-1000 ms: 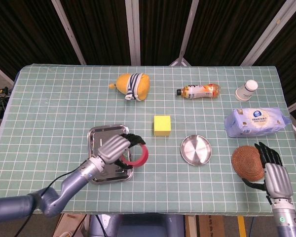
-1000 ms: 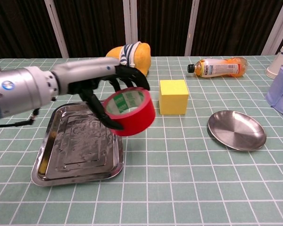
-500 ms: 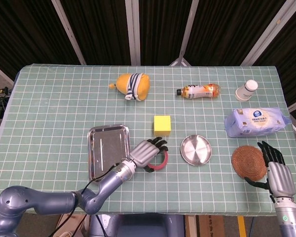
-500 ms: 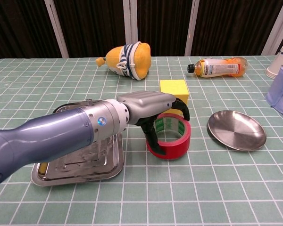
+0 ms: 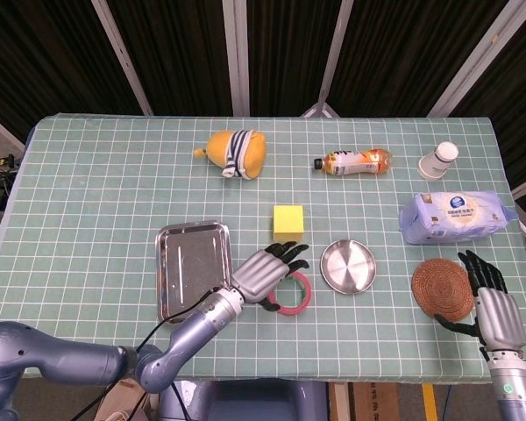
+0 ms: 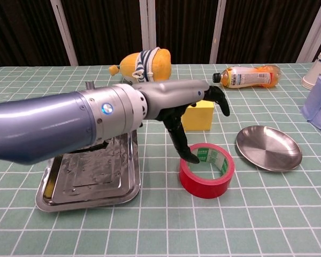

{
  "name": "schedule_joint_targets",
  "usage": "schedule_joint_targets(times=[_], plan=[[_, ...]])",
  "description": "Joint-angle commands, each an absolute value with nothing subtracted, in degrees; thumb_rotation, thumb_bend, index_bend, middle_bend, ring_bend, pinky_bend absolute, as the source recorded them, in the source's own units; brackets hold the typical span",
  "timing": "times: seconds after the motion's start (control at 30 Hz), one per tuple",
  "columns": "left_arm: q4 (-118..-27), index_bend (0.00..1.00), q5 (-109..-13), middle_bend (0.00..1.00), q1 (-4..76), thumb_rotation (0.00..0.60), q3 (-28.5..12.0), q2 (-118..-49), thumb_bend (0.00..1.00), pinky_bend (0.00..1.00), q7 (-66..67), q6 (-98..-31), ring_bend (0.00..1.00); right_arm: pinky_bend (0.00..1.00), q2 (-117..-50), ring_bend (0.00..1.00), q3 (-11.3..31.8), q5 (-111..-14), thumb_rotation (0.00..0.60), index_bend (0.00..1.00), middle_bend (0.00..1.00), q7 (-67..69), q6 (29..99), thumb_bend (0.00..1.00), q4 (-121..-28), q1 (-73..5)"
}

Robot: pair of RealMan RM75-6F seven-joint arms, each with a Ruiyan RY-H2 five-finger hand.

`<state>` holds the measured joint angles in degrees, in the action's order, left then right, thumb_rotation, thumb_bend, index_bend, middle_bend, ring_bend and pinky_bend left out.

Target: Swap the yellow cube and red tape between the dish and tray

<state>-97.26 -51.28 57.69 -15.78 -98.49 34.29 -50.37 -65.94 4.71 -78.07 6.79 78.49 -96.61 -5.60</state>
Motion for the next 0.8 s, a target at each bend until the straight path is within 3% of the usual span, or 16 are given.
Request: schedule_joint_targets(times=[0.03, 0.23, 0.8], plan=[[-100.6, 0.20, -46.0, 0.00, 59.2, 0.600, -16.9, -94.7, 0.07, 0.10, 38.5, -52.4, 0.00, 0.00, -66.2, 0.00, 5.0, -77.4, 0.600, 0.00, 0.00, 6.6, 78.3, 0.03, -96.2, -5.7], [-92.5, 0.20, -51.3, 0.00, 60.8, 0.600, -18.4, -98.7, 0.00, 0.03, 35.5, -55.2, 0.00, 0.00, -66.9, 0.00, 5.7, -75.3, 0.600, 0.00, 0.00, 5.4, 77.6, 0.03, -95.2, -5.9], [-58.2, 0.20, -58.7, 0.00, 67.3, 0.600, -22.8, -111.9, 0.00, 0.02, 11.1, -45.5, 0.00, 0.00, -68.3, 0.00, 7.0, -70.2, 0.600, 0.00, 0.00, 3.2, 73.9, 0.03, -92.6, -7.0]])
